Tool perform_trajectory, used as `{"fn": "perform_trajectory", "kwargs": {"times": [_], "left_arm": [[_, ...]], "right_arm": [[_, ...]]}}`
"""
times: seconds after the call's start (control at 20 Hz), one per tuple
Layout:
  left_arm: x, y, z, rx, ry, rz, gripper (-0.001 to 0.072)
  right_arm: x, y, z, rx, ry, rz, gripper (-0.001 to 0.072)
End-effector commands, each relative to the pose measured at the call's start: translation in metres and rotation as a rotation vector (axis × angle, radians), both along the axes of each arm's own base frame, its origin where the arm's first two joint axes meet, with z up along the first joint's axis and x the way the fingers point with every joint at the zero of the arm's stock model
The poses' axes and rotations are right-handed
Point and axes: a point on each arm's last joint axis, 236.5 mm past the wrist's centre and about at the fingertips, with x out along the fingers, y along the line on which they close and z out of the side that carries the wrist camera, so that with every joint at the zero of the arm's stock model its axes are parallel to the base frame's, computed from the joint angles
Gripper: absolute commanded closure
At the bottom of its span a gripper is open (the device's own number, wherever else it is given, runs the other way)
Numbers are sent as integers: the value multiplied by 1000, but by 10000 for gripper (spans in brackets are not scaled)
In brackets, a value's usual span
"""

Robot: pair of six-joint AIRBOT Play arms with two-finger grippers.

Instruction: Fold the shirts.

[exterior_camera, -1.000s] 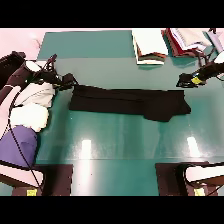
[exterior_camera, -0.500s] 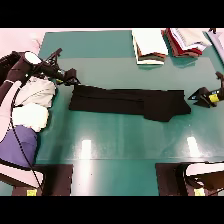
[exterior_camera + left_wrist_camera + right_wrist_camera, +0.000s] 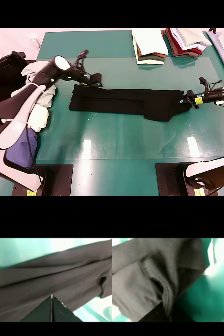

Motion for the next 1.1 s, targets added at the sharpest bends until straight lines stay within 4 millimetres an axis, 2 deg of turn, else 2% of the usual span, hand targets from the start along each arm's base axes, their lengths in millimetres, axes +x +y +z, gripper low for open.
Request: {"fn": "perform_trajectory", "kwargs": {"times": [0.0,0.15,0.25,0.35,0.45,0.65,0.75,0.85,0.95,1.05], "left_arm": [[-4,-44,-17,-8,-11,-34,684],[-5,-79,-44,-7,17,-86,684],[-6,-102,-59,-11,29,-115,684],[-8,-120,-70,-12,36,-139,683],[-5,-129,-78,-14,42,-142,684],[-6,-126,-90,17,54,-156,684],[-2,-125,-84,16,35,-155,684],[9,-117,-64,18,10,-163,684],[27,-91,-34,40,-17,-176,684],[54,-46,5,73,-83,-130,684]], "right_arm": [[19,13,41,-5,-104,63,694],[28,29,106,-41,-215,120,694],[34,53,149,-62,-295,146,694],[34,86,185,-90,-378,214,695],[34,123,217,-103,-455,269,694],[31,190,265,-91,-569,368,695],[29,219,281,-80,-622,407,694],[26,241,291,-65,-651,433,695],[23,261,295,-51,-667,475,695],[17,292,293,-27,-672,538,695]]}}
